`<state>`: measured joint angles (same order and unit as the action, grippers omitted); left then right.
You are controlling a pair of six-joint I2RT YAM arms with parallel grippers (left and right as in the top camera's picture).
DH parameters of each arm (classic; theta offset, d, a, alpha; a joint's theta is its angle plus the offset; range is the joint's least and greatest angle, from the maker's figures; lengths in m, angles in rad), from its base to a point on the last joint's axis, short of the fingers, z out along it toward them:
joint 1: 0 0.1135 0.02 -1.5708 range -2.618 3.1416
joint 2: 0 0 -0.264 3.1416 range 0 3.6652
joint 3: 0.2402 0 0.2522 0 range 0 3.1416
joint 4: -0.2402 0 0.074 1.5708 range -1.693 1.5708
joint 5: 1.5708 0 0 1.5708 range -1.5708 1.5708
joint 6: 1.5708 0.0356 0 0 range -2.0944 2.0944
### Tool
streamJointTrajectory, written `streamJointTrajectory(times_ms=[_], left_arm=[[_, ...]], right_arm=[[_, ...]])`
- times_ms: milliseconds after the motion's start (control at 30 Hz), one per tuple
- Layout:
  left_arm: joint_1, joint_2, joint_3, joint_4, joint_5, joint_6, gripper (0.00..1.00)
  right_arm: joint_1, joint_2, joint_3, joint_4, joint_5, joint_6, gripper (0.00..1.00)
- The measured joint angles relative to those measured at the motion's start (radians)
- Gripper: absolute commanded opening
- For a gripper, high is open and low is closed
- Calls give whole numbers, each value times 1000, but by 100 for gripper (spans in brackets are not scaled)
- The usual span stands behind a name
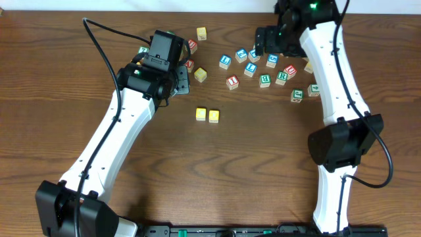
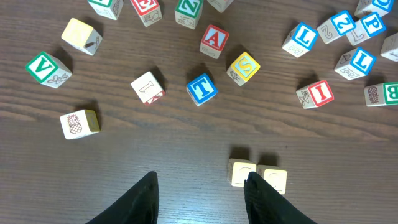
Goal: Spell out CORL
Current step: 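Set the O beside the C, open the left gripper and raise it, then move the right gripper over the cluster and lower onto the green R block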
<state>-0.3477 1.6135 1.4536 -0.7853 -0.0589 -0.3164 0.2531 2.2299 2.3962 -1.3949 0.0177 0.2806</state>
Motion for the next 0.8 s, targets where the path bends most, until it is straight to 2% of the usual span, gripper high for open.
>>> streamJointTrajectory(times_ms=[800], left_arm=[[0,0,0,0,-1,0,44]], right_arm=[[50,0,0,5,-2,0,99]])
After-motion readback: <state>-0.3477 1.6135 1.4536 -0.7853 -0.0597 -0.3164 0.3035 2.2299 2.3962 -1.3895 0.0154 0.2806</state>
